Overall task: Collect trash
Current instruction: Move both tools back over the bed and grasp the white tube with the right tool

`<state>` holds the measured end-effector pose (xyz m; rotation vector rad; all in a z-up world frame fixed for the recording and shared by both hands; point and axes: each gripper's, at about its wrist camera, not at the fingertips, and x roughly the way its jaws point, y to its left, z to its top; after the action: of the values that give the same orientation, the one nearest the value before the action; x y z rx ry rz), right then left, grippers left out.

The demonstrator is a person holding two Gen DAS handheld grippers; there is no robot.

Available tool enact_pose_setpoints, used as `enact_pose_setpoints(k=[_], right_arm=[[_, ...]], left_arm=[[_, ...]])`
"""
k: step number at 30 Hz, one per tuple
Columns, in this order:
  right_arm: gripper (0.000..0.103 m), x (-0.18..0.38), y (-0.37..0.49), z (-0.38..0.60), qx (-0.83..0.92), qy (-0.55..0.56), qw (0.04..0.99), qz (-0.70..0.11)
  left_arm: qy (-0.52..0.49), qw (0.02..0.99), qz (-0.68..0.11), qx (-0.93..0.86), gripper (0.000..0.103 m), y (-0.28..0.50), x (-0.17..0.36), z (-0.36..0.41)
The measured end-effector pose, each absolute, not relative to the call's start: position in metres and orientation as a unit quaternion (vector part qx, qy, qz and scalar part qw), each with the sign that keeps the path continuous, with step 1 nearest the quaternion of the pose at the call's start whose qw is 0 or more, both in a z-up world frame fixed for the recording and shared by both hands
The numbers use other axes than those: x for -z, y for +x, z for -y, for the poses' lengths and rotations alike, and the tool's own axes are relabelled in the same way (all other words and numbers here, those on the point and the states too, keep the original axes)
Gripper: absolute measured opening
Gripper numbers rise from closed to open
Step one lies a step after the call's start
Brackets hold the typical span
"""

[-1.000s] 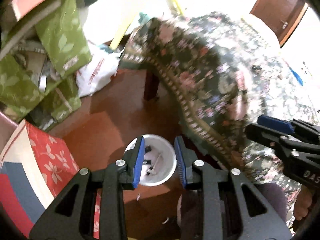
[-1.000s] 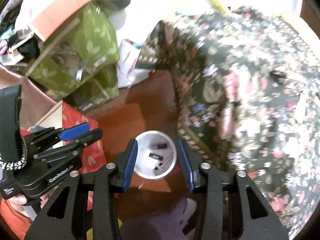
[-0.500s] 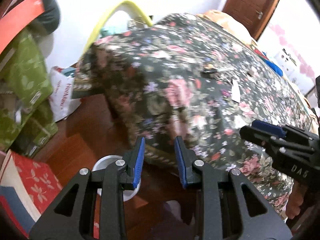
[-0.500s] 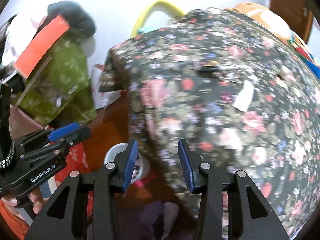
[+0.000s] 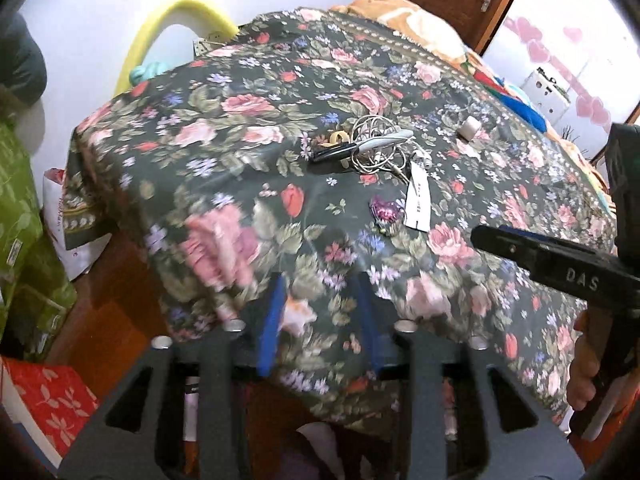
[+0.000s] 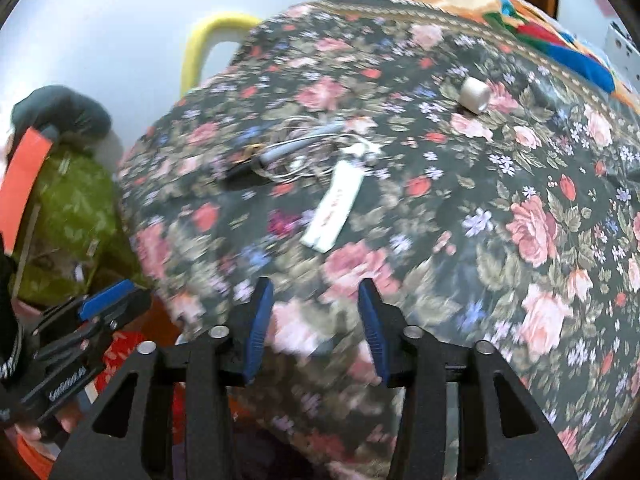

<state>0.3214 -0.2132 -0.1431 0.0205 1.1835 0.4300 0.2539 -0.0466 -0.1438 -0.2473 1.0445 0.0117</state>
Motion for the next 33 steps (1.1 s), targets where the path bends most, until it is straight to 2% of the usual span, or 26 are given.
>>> enact_pose_setpoints(k=[16,17,20,29,33], right_arm=[[0.046,0.187,0.384,0.187,-0.162,0.03,0.815,-0.556],[0.044,0.187,0.383,0.184,-0.159,0.02,0.82,-0.55],[0.021,0.189,0.381,0.18,-0.162,-0.011,0.824,-0.543],[0.018,0.186,0.362,0.218,-0.209,-0.016,0.813,-0.543],[0.018,0.186,0.353,0.241,-0.213,-0.012,0.812,-0.543]], left_arm=[[-0.123,0.855,-0.504,0.005,0.048,0.3,0.179,0.047],[-0.124,0.855,-0.504,0.007,0.048,0.301,0.179,0.048],[-0.121,0.855,-0.504,0.018,0.048,0.306,0.181,0.053],[-0.115,0.851,-0.509,0.055,0.048,0.325,0.186,0.084],[-0.077,0.857,-0.507,0.057,0.048,0.336,0.189,0.106]])
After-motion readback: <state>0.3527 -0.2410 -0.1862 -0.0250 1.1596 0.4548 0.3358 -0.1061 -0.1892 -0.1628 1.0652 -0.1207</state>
